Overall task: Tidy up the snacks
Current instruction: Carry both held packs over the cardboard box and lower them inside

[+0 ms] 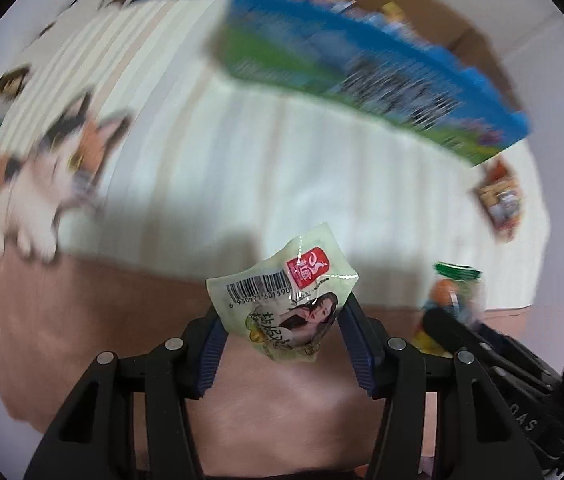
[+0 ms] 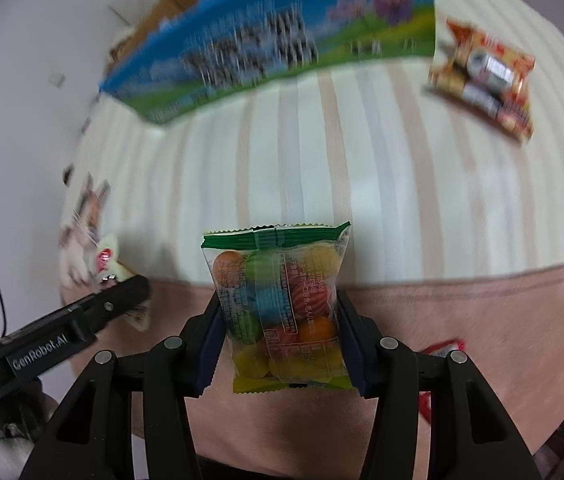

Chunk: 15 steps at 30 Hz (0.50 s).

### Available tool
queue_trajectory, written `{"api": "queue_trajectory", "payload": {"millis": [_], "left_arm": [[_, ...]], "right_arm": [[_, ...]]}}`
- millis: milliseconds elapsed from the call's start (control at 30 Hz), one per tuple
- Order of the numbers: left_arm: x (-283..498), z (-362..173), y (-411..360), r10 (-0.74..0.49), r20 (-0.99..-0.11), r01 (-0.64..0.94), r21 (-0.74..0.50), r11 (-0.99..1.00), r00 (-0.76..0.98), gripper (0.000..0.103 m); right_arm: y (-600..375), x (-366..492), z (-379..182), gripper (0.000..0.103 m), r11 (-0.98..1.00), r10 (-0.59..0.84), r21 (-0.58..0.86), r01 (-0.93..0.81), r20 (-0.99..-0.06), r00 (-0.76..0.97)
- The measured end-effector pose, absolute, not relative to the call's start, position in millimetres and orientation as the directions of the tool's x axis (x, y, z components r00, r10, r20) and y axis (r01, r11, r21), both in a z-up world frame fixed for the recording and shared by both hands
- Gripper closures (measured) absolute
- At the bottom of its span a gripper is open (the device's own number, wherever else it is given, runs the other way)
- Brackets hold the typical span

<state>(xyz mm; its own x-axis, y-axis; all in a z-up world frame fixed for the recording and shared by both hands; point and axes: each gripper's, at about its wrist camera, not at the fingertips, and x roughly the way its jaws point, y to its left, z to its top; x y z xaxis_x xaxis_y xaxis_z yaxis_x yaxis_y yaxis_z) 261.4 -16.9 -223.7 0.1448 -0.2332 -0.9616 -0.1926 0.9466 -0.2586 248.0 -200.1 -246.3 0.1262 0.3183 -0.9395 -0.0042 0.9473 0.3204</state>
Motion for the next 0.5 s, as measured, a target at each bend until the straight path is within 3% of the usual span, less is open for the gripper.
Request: {"api": "queue_trajectory", "payload": {"millis": [300, 500], "left_arm": [[373, -136, -26, -0.285, -0.919, -0.047, -0.308, 0.950, 0.273, 0.052], [456, -118, -19, -0.186, -0.934, -0.040, -0.208, 0.977, 0.304, 0.051]], "right_arm": [[-223, 333, -157, 0.049, 0.925, 0.370, 0.379, -0.023, -0.886, 0.280], [-220, 425, -126, 0.049, 0.932, 0.346, 0.361, -0.025, -0.869, 0.353]]}}
